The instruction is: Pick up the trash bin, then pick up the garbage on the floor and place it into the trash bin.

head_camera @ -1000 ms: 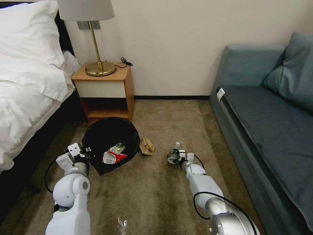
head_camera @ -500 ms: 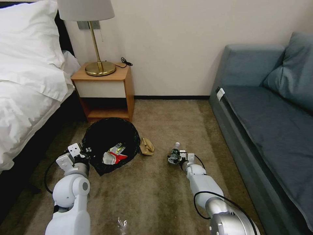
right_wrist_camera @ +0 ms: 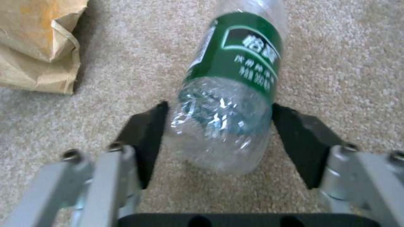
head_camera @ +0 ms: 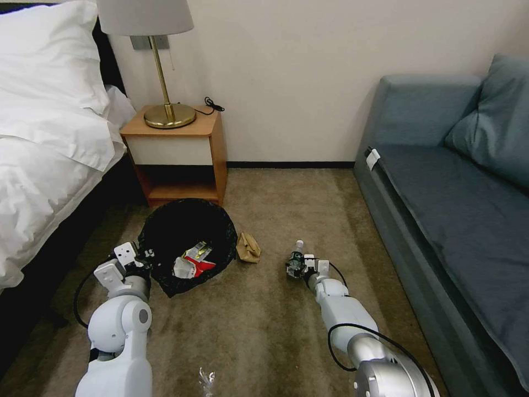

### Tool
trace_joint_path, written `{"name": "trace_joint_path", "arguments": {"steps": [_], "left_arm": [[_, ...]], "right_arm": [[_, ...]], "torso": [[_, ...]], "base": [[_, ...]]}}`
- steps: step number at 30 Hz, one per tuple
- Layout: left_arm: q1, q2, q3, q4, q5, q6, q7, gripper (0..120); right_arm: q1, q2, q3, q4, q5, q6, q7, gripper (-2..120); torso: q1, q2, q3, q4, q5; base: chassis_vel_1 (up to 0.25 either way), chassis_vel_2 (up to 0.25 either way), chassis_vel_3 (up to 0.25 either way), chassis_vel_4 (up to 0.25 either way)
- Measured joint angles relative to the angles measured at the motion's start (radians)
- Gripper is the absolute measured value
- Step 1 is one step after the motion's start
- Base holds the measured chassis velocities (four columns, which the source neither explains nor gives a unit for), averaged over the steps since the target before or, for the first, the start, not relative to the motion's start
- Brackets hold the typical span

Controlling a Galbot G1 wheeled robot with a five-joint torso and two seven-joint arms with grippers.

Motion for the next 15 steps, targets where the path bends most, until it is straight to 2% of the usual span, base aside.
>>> {"name": "trace_joint_path", "arguments": {"steps": [1,3,5,11,15], "left_arm": [[0.001,0.000,0.000,-0.002,0.000,0.000,0.000,3],[0.001,0.000,0.000,-0.002,0.000,0.000,0.000,3],[0.000,0.001,-0.001,-0.003,0.000,0.000,0.000,3],[-0.001,0.001,0.000,-0.004,0.000,0.000,0.000,3],[-0.004,0.001,0.000,-0.003,-0.001,0.000,0.000,3]], "right_arm": [[-0.001,0.000,0.001,0.000,0.000,0.001,0.000,53],[-0.001,0.000,0.001,0.000,0.000,0.001,0.000,50],[-0.003,0.000,0.001,0.003,-0.001,0.003,0.000,36],[-0.006,0.000,0.001,0.009,-0.001,0.006,0.001,26],[-0.011,0.000,0.001,0.022,-0.001,0.013,0.002,26]], "torso": [[0.000,0.000,0.000,0.0000,0.0000],[0.000,0.000,0.000,0.0000,0.0000],[0.000,0.000,0.000,0.0000,0.0000],[0.000,0.000,0.000,0.0000,0.0000],[0.000,0.000,0.000,0.0000,0.0000]], "base": [[0.000,0.000,0.000,0.000],[0.000,0.000,0.000,0.000],[0.000,0.000,0.000,0.000],[0.000,0.000,0.000,0.000],[0.000,0.000,0.000,0.000]]}}
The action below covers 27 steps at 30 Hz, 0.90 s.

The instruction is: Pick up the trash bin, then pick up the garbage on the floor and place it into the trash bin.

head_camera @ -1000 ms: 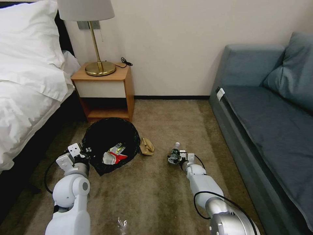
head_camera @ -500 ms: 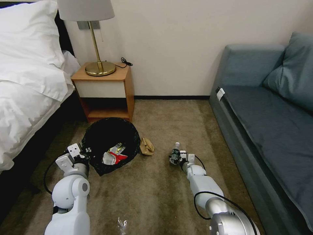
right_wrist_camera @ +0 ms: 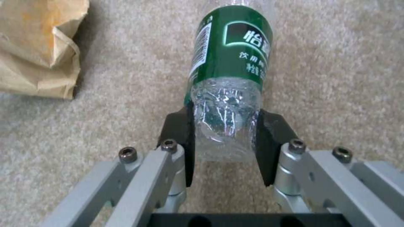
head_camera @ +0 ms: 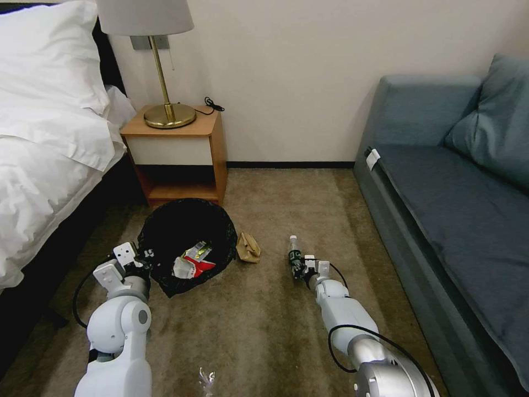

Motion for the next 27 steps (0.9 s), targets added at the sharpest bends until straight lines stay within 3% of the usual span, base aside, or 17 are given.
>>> {"name": "trace_joint_path", "arguments": {"steps": [14,23,27], "left_arm": [[-0.015,0.005,-0.001,0.020,-0.007,0.000,-0.001,3],[-0.029,0.006,0.005,0.051,-0.014,0.000,-0.004,3],[-0.036,0.008,0.007,0.060,-0.018,0.000,-0.005,3]], "right_arm": [[-0.052,0.000,-0.063,0.148,0.096,0.020,0.029,26],[-0.093,0.000,-0.098,0.267,0.094,0.185,0.074,26],[-0.123,0.000,-0.133,0.356,0.079,0.208,0.089,26]], "torso": [[0.000,0.000,0.000,0.0000,0.0000],[0.000,0.000,0.000,-0.0001,-0.0001],[0.000,0.000,0.000,0.0000,0.0000]], "base": [[0.000,0.000,0.000,0.000],[0.000,0.000,0.000,0.000],[0.000,0.000,0.000,0.000]]}}
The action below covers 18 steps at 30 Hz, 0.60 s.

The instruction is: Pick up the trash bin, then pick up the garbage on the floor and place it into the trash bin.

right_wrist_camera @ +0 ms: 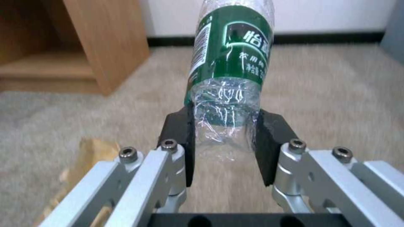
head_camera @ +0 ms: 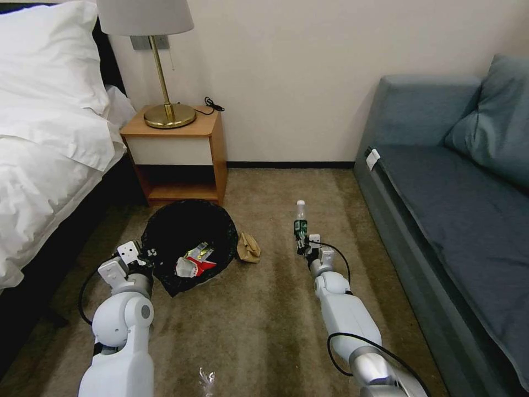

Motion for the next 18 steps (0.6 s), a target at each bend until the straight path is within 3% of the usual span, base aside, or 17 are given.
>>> {"name": "trace_joint_path", "arguments": {"steps": [10,18], "left_arm": [[-0.009,-0.001,0.003,0.016,-0.002,0.000,0.000,3],[-0.012,-0.004,0.006,0.022,-0.001,-0.001,0.001,3]], "right_arm": [[-0.080,-0.005,-0.087,0.229,-0.006,0.018,0.029,26],[-0.185,-0.073,-0.199,0.516,0.009,0.006,0.036,26]], "torso": [[0.000,0.000,0.000,0.0001,0.0000],[0.000,0.000,0.000,0.0000,-0.0001]], "base": [[0.000,0.000,0.000,0.000],[0.000,0.000,0.000,0.000]]}}
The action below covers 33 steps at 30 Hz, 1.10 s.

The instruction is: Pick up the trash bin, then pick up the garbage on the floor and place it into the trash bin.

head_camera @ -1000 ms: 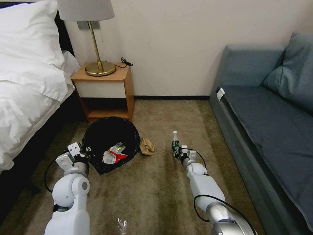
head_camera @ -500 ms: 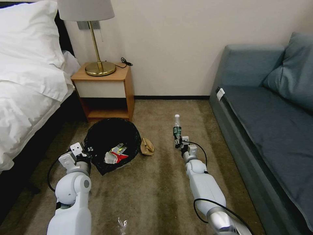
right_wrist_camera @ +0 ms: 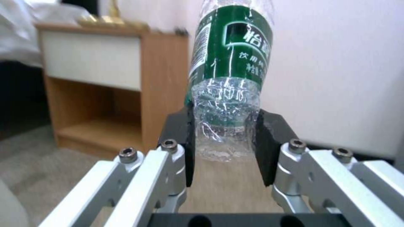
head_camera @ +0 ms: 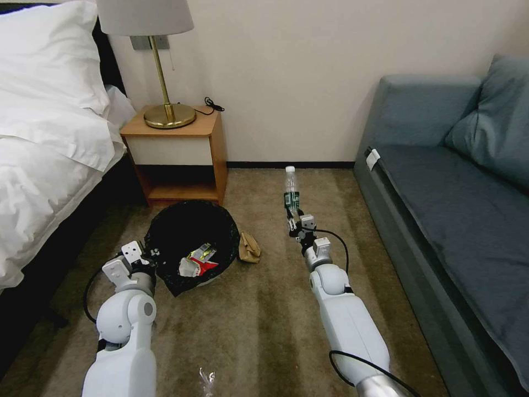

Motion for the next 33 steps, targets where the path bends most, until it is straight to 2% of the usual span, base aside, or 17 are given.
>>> {"name": "trace_joint_path", "arguments": {"steps": [4,6,12,33], "left_arm": [[-0.001,-0.001,0.002,0.000,0.000,0.000,0.000,3],[-0.002,-0.003,0.003,0.001,0.002,-0.001,0.001,3],[-0.003,-0.007,0.005,0.004,0.006,-0.002,0.002,3],[-0.015,-0.017,0.008,0.009,0.018,-0.003,0.004,3]], "right_arm": [[-0.020,-0.019,-0.032,0.070,-0.003,-0.006,-0.001,26],[-0.046,-0.045,-0.079,0.148,-0.001,-0.016,-0.002,26],[-0.066,-0.074,-0.143,0.221,0.009,-0.014,-0.019,26],[-0.086,-0.062,-0.314,0.266,-0.024,0.015,-0.035,26]], "torso": [[0.000,0.000,0.000,0.0000,0.0000],[0.000,0.000,0.000,0.0000,0.0001],[0.000,0.000,0.000,0.0000,0.0000],[0.000,0.000,0.000,0.0001,-0.0001]], "base": [[0.000,0.000,0.000,0.000],[0.000,0.000,0.000,0.000],[0.000,0.000,0.000,0.000],[0.000,0.000,0.000,0.000]]}}
